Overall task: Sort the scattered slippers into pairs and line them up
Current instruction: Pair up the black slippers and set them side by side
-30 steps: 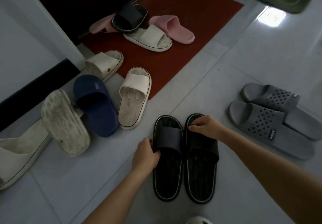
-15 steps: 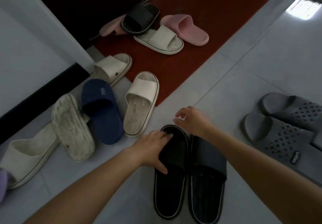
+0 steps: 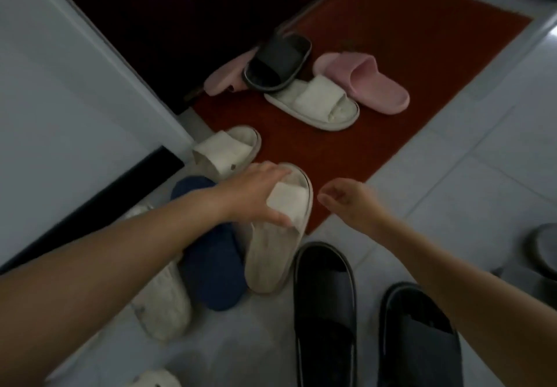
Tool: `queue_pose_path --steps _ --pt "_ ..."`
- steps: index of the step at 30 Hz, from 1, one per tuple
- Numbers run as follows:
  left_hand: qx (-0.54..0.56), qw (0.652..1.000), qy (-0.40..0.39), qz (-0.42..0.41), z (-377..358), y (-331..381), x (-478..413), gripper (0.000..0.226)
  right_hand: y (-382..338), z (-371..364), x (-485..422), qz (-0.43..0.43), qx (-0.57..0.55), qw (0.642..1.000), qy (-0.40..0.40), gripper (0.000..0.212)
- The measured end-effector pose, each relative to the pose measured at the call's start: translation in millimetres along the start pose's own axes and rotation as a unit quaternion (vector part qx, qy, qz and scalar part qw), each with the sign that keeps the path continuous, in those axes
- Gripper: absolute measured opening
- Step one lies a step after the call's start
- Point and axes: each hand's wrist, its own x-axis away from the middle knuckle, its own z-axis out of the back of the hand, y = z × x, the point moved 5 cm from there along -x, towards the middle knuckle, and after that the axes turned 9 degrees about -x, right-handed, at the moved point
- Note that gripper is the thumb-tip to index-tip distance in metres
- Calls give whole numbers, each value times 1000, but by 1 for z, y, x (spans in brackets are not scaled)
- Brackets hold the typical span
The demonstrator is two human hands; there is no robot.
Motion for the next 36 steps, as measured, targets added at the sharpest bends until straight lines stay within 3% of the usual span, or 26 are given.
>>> queue_pose_path --steps 6,9,15,18,20,23,26,29,31,33,36 --pt "3 993 85 82 82 -91 -58 97 -77 14 -77 16 2 999 48 29" --pt "51 979 153 126 98 -126 -96 82 -98 7 -108 27 5 997 68 33" --pt "68 971 196 121 104 -141 -167 56 -106 14 -139 5 59 994 94 35" --pt "145 942 195 230 95 -162 -183 34 -105 27 -147 -32 29 990 133 32" --pt "292 902 129 291 73 -177 -190 31 -106 30 -145 -48 32 989 136 31" --pt "555 776 107 281 52 -175 -200 49 -104 25 -132 -54 38 989 134 31" --pt "641 696 170 276 53 -165 -210 53 -93 18 -117 -63 48 990 118 30" --pt "744 593 156 265 60 -144 -212 47 -83 21 -102 -71 55 988 123 30" --pt "728 594 185 287 72 -136 -208 44 -80 26 -94 -74 49 988 130 29" --pt "668 635 247 300 90 -128 -197 45 -76 31 -85 -74 18 988 138 28" --pt "603 688 357 189 120 -107 -161 37 -68 38 -65 -74 -26 985 154 29"
